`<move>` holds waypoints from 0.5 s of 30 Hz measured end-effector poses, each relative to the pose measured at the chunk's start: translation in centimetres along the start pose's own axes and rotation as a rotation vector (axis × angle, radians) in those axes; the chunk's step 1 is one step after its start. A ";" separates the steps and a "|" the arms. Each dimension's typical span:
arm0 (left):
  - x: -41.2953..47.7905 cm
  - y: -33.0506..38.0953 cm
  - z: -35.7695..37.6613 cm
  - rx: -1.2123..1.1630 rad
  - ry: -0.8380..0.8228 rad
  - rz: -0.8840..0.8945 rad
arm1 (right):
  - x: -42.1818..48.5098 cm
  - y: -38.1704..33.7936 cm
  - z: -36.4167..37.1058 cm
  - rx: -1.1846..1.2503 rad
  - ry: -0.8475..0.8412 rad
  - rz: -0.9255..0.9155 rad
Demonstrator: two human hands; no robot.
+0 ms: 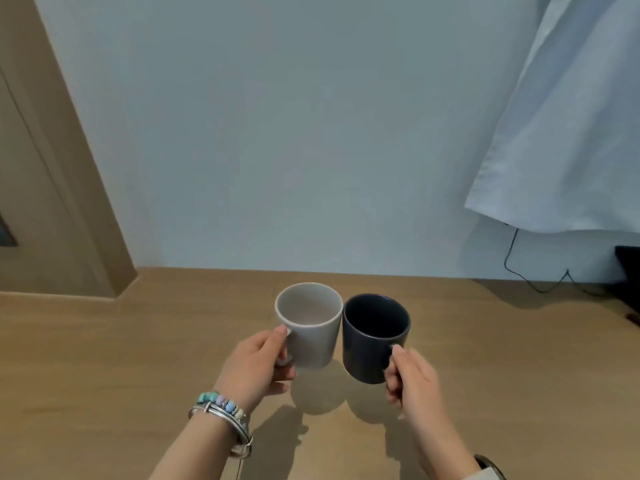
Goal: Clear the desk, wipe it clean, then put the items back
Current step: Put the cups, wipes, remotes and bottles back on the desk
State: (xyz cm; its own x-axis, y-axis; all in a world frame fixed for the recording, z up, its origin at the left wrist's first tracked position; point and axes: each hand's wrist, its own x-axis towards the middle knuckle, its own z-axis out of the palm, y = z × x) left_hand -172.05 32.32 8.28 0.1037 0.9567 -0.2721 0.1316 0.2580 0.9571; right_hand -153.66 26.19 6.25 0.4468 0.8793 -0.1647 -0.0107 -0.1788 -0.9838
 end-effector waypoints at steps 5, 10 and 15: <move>2.4 0.9 7.3 0.071 -0.056 0.000 | 3.4 0.6 -5.8 0.045 0.083 0.045; 5.8 1.5 13.6 0.131 -0.098 0.017 | 7.9 0.9 -10.4 0.068 0.122 0.073; 10.0 2.0 19.9 0.187 -0.150 0.015 | 13.1 1.5 -14.8 0.111 0.185 0.117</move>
State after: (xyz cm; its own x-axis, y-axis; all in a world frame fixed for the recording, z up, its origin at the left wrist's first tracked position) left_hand -151.12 39.74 5.51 0.2504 0.9257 -0.2835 0.3081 0.2014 0.9298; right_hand -134.62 30.90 3.68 0.5929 0.7577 -0.2728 -0.1658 -0.2166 -0.9621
